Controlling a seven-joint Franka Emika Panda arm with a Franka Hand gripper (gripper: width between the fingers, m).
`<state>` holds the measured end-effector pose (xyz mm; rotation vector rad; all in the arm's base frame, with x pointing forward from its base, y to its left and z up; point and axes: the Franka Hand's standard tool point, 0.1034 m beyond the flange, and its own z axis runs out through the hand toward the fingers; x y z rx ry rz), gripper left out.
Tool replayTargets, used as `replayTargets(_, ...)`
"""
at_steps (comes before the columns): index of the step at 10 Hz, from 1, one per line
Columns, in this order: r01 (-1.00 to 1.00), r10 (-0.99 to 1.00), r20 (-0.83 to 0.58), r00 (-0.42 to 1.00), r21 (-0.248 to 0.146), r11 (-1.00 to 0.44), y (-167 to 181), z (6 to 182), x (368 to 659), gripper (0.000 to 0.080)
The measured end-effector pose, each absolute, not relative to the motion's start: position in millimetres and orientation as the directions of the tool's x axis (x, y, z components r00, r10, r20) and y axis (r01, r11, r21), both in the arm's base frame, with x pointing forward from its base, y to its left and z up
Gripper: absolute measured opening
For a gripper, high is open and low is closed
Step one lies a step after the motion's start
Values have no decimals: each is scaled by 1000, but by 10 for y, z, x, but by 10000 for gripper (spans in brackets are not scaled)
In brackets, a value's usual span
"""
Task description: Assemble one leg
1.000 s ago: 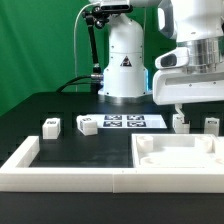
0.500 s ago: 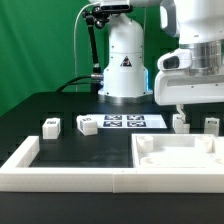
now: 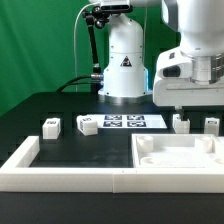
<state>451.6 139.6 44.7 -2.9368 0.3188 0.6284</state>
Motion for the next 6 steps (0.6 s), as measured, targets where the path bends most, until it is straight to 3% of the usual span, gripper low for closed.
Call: replayTargets(6,-204,-120,-681,723,-44,-978,1558,399,4465,649)
